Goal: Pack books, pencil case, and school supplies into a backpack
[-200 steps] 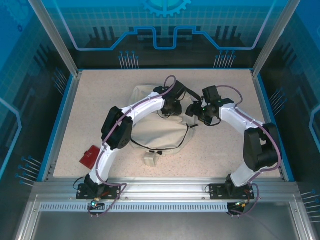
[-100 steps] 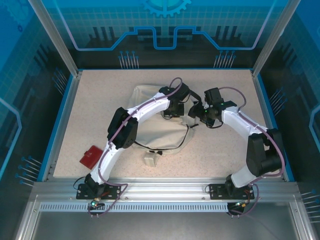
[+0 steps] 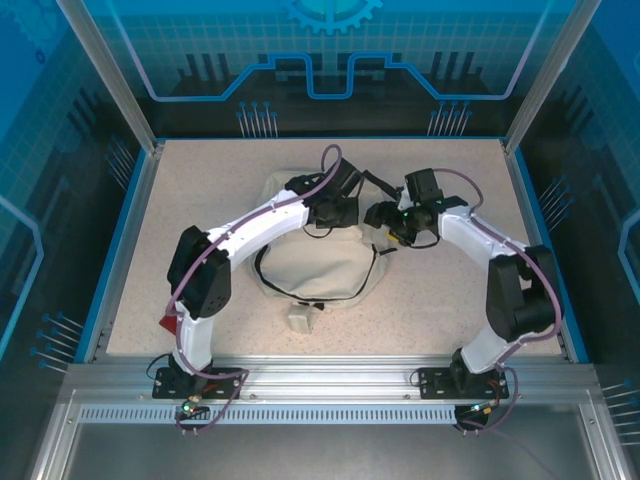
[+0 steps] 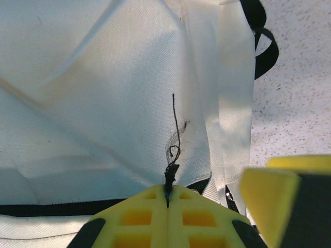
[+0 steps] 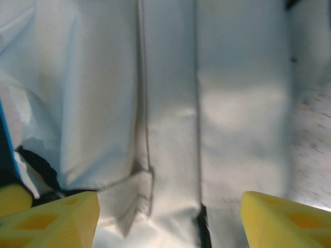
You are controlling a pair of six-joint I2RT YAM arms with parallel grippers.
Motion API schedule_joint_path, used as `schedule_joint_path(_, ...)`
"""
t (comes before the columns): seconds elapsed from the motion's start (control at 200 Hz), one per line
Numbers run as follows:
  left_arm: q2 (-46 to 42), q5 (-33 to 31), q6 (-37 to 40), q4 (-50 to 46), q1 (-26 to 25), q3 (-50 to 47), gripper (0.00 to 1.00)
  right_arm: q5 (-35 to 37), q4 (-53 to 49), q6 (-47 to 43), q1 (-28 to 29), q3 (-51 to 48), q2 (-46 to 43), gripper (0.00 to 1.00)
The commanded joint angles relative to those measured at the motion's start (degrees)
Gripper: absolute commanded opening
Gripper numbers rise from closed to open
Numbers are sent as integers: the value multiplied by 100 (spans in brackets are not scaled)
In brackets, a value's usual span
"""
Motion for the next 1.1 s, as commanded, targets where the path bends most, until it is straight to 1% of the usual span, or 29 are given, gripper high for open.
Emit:
schedule_joint_path(0.0,-214,-65,115,233,77,-268,0,-664,107,-183,61,425,407,74)
schedule_joint_path(0.04,-228,9,118,271,98,-316,0,-767,128,-192,93,527,549,74)
schedule_joint_path(0.135,-273,45,127,317,118,-417,0,-1114,332,-143,133,624,787,72)
schedule_joint_path(0.175,-267,54,136,336,119,-442,0,-1176,347,-111,153,667,864,69)
schedule_joint_path(0.26,-299,95,100,388,148,-504,0,-1217,288,-62,185,782,1036,60)
schedule_joint_path(0.28,-310,98,98,406,148,-523,0,-1217,275,-46,193,798,1076,57)
schedule_joint_path(0.325,-317,85,105,406,148,-531,0,-1178,237,-22,212,839,1137,43)
schedule_joint_path(0.36,-317,65,108,392,160,-537,0,-1089,177,-16,212,866,1173,35)
schedule_joint_path(0.425,-326,-20,103,349,194,-577,0,-750,12,-13,222,886,1174,15)
schedule_joint_path(0.47,-341,-111,92,319,218,-645,0,-472,-107,-24,227,875,1127,6)
schedule_joint_path(0.515,-384,-204,77,297,260,-746,0,-187,-193,-30,231,841,1057,1)
schedule_joint_path(0.59,-508,-322,44,269,387,-983,0,352,-431,-38,227,813,952,0)
schedule_joint_path(0.675,-741,-461,31,248,593,-1355,0,760,-599,-41,217,764,849,0)
schedule_joint_path(0.905,-1579,-544,43,299,1443,-2495,0,1475,-902,-14,220,741,693,0)
schedule_joint_path(1.095,-1988,-450,84,355,1978,-3049,0,1760,-1057,-61,257,843,673,0)
